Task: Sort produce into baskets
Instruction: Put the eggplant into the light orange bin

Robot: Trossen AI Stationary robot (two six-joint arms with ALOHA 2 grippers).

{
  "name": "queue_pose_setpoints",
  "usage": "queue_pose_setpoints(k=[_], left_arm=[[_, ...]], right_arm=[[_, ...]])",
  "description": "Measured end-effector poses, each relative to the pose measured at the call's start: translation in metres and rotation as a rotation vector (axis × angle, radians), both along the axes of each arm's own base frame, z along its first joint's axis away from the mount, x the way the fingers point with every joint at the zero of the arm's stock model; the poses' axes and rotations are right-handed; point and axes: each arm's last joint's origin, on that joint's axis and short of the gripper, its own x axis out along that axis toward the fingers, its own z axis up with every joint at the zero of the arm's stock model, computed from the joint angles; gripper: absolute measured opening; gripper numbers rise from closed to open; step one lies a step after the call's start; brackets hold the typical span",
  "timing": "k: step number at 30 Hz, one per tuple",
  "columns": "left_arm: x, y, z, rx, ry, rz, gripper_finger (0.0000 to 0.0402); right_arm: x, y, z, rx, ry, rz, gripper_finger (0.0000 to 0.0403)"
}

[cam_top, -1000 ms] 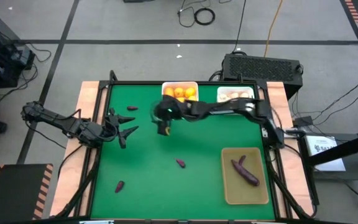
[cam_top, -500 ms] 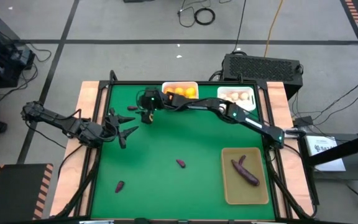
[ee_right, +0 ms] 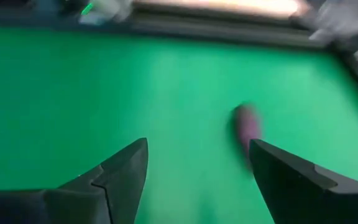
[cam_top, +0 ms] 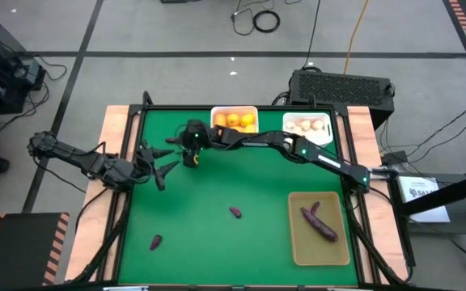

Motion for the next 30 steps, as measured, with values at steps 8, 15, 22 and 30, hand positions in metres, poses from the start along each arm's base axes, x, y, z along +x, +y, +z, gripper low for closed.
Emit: queue_pose_setpoints(k=[8, 15, 22, 30], left_arm=[[-0.007, 0.012, -0.017, -0.061, 0.115, 0.196, 0.0210], [-0.006, 0.049, -0.004, -0.180, 0.217, 0.278, 0.0210], [0.009, 0.100, -0.026, -0.389, 0.455, 0.263, 0.0210], [0.027, 0.151, -0.050, -0.490, 0.724, 0.274, 0.0210]], right_arm=[[-0.055, 0.046, 0.112, 0.074, 0.347, 0.059, 0.0269], [-0.091, 0.074, 0.135, 0.140, 0.588, 0.069, 0.0269], [-0.132, 0.105, 0.180, 0.165, 0.703, 0.095, 0.0270], [-0.172, 0.148, 0.218, 0.174, 0.784, 0.107, 0.0270]])
